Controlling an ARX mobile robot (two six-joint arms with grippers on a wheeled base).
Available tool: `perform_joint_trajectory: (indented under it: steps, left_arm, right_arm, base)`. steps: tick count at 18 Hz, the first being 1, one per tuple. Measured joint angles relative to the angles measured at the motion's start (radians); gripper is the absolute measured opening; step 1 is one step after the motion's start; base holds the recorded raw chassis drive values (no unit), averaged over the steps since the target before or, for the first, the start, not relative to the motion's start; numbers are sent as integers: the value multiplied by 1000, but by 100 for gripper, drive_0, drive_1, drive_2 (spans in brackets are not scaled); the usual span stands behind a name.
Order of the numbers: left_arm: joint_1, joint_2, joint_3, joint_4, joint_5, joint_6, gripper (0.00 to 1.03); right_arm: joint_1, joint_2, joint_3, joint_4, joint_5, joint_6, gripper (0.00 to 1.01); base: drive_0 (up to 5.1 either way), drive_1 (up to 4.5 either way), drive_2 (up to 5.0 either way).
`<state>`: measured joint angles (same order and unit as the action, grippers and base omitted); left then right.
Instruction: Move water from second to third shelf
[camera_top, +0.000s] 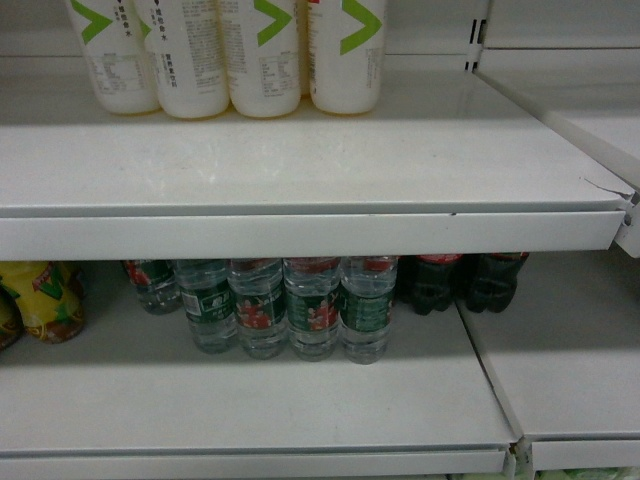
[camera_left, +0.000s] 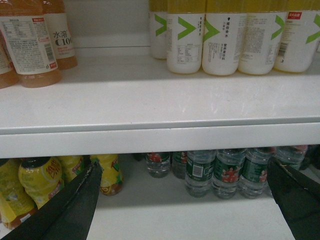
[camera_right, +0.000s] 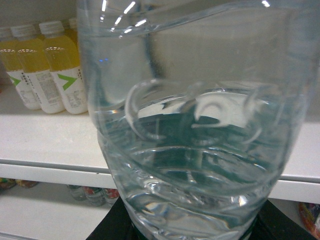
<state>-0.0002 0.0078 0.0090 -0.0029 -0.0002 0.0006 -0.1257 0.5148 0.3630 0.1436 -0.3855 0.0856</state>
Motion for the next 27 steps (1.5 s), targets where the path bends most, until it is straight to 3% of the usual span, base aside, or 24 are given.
perform_joint_trajectory:
  steps: [20, 27]
  left_arm:
    - [0, 0, 0, 0, 0, 0, 98]
    - [0, 0, 0, 2, 0, 0, 98]
  right_arm:
    - [-5, 0, 0, -2, 3, 0, 37]
    - [-5, -1, 0, 3, 3, 0, 37]
  base:
    - [0, 0, 0]
    - [-469, 244, 244]
